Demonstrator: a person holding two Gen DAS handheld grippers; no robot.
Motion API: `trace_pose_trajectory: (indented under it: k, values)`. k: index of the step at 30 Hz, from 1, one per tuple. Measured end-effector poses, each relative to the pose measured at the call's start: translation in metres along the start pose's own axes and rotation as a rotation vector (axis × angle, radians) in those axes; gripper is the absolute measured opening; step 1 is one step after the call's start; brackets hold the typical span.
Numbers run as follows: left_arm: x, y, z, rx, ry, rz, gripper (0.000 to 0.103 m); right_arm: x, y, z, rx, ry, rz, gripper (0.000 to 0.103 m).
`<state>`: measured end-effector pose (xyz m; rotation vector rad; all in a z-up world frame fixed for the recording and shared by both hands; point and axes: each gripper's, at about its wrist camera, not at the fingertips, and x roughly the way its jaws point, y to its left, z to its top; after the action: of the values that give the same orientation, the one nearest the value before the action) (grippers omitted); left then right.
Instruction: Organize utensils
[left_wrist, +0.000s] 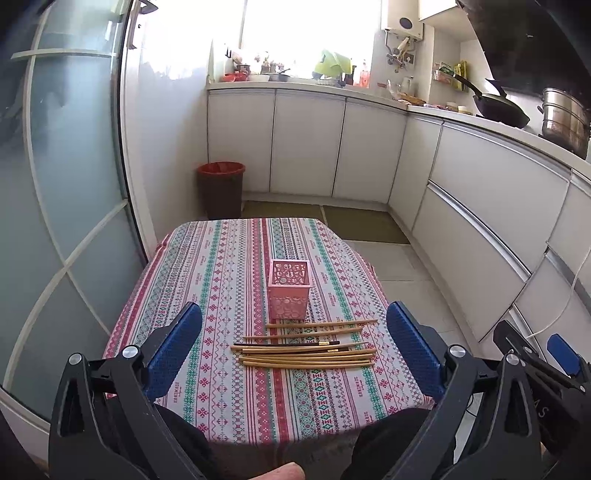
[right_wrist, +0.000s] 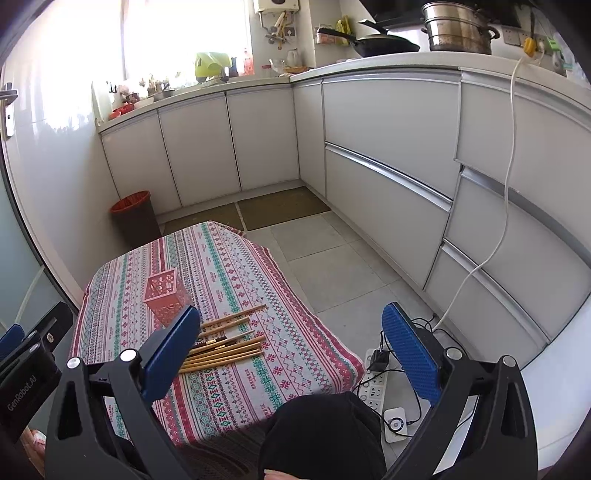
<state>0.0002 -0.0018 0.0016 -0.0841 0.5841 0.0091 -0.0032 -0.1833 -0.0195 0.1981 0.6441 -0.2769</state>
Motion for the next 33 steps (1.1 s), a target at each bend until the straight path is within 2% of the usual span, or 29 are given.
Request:
trace_pose_trajectory:
  k: [33]
  values:
    - [0.013, 0.008, -0.005, -0.019, 0.03, 0.017, 0.096, 0.009, 0.001, -0.002, -0.002, 0.037, -0.001, 0.096]
